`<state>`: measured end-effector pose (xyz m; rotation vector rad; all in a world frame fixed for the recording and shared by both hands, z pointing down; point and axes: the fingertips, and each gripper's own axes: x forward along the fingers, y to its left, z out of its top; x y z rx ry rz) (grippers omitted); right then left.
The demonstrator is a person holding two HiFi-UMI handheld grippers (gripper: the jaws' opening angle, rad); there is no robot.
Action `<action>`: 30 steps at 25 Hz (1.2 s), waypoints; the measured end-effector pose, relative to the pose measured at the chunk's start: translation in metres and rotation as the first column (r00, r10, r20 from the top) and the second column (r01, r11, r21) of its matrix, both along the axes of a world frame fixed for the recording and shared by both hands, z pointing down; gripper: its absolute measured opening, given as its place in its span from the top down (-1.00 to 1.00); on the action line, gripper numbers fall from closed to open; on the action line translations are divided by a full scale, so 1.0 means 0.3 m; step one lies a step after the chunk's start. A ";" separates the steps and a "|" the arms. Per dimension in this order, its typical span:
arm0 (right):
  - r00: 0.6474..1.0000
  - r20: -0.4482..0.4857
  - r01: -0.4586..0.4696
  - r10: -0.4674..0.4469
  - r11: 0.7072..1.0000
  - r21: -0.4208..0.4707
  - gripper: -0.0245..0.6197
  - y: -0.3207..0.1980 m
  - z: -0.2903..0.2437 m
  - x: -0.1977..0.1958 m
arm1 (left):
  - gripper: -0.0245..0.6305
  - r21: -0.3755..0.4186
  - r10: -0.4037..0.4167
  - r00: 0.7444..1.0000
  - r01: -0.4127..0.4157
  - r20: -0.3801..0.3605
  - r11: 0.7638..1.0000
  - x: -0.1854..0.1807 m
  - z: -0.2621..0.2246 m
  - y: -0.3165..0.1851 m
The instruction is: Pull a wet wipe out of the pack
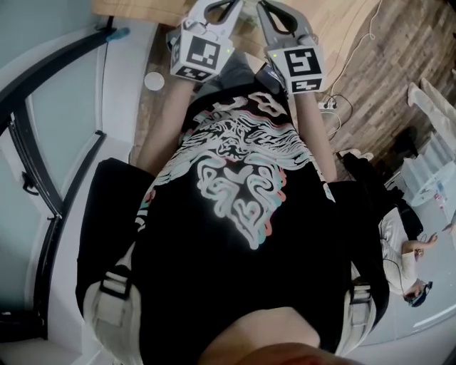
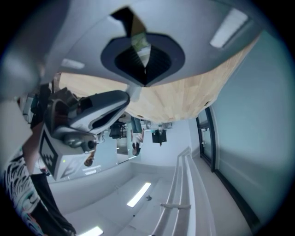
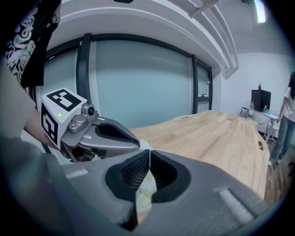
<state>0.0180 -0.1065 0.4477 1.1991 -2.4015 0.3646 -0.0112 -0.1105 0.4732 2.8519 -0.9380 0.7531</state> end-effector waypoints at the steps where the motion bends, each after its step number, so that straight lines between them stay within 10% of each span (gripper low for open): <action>1: 1.000 -0.002 -0.002 0.002 1.000 0.002 0.91 0.003 -0.002 0.002 | 0.96 0.000 0.004 1.000 -0.004 0.002 1.000 0.002 -0.003 0.003; 30: 1.000 -0.006 -0.025 0.025 0.999 0.024 0.91 0.024 -0.041 0.008 | 0.96 0.006 0.007 1.000 -0.007 -0.011 1.000 -0.017 -0.025 0.022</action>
